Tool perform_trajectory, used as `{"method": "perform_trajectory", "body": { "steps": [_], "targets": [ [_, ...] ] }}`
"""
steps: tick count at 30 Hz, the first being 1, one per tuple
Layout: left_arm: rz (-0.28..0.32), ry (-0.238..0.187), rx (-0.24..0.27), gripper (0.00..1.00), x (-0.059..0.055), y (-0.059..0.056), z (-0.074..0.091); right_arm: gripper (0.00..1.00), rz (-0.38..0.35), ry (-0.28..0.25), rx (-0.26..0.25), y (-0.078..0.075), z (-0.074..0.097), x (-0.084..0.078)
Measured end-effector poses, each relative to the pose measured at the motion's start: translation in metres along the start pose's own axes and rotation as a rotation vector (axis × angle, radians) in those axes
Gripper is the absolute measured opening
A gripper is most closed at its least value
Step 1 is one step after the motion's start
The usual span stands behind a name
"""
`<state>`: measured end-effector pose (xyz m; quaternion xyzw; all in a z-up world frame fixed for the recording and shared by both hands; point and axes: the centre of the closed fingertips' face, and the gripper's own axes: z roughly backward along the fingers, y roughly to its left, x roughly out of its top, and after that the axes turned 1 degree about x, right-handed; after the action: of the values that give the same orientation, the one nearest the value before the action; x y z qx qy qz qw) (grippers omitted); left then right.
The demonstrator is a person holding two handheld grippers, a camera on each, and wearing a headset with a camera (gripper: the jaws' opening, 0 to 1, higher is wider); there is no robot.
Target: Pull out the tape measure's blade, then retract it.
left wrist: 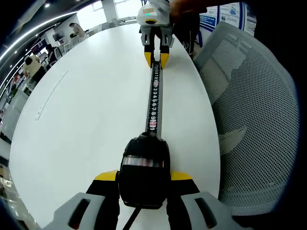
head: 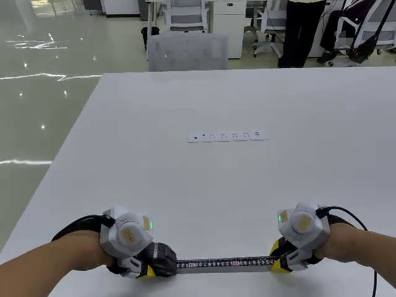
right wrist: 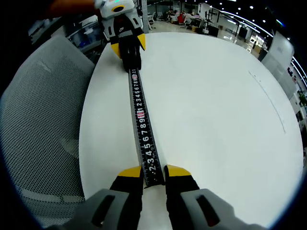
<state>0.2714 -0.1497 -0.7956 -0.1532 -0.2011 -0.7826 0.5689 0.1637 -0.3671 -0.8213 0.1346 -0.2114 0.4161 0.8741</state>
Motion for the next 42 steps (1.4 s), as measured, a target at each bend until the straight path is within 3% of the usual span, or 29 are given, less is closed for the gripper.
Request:
{"method": "perform_trajectory", "body": {
  "steps": [2,4,8,9,13,18,21,22,25,27,29,30,34,36,38,40,42],
  "targets": [
    [0.014,0.004,0.016,0.35,-0.001,0.002,0.001,0.18,-0.006,-0.012,0.0,0.001,0.0,0.001],
    [0.082,0.006,0.051,0.41,-0.003,0.009,0.003,0.19,-0.019,-0.022,-0.009,0.0,-0.001,0.003],
    [0.158,-0.005,0.067,0.54,-0.006,0.014,0.007,0.29,-0.072,-0.029,-0.028,0.0,0.001,0.003],
    [0.207,-0.013,0.067,0.56,-0.007,0.014,0.009,0.32,-0.077,-0.028,-0.037,-0.001,0.001,0.002],
    [0.328,-0.06,0.088,0.67,-0.009,0.018,0.016,0.42,-0.114,-0.043,-0.076,-0.007,0.007,0.001],
    [0.471,-0.122,0.124,0.8,-0.013,0.022,0.023,0.57,-0.242,-0.062,-0.094,-0.007,0.017,-0.002],
    [0.53,-0.175,0.147,0.87,-0.01,0.023,0.027,0.67,-0.295,-0.144,-0.121,-0.007,0.025,0.006],
    [0.548,-0.192,0.159,0.88,-0.01,0.023,0.029,0.7,-0.346,-0.158,-0.141,-0.007,0.028,0.004],
    [0.599,-0.229,0.193,0.89,-0.011,0.024,0.037,0.84,-0.395,-0.202,-0.205,-0.013,0.037,-0.002],
    [0.645,-0.258,0.228,0.97,-0.014,0.027,0.044,0.9,-0.407,-0.221,-0.217,-0.01,0.044,-0.007],
    [0.679,-0.28,0.261,1.0,-0.019,0.03,0.051,0.98,-0.427,-0.234,-0.266,-0.012,0.052,-0.015],
    [0.691,-0.289,0.277,1.0,-0.021,0.032,0.054,1.0,-0.443,-0.229,-0.261,-0.01,0.054,-0.018],
    [0.761,-0.343,0.305,1.0,-0.027,0.03,0.067,1.0,-0.42,-0.319,-0.296,-0.005,0.075,-0.016],
    [0.786,-0.346,0.314,1.0,-0.032,0.028,0.07,1.0,-0.42,-0.327,-0.3,0.001,0.08,-0.019],
    [0.791,-0.359,0.326,1.0,-0.036,0.026,0.073,1.0,-0.381,-0.364,-0.306,0.007,0.084,-0.019],
    [0.792,-0.37,0.332,1.0,-0.034,0.02,0.076,1.0,-0.357,-0.357,-0.338,0.008,0.088,-0.025],
    [0.751,-0.399,0.356,1.0,-0.032,0.019,0.08,1.0,-0.342,-0.362,-0.358,0.011,0.091,-0.03]
  ]
}}
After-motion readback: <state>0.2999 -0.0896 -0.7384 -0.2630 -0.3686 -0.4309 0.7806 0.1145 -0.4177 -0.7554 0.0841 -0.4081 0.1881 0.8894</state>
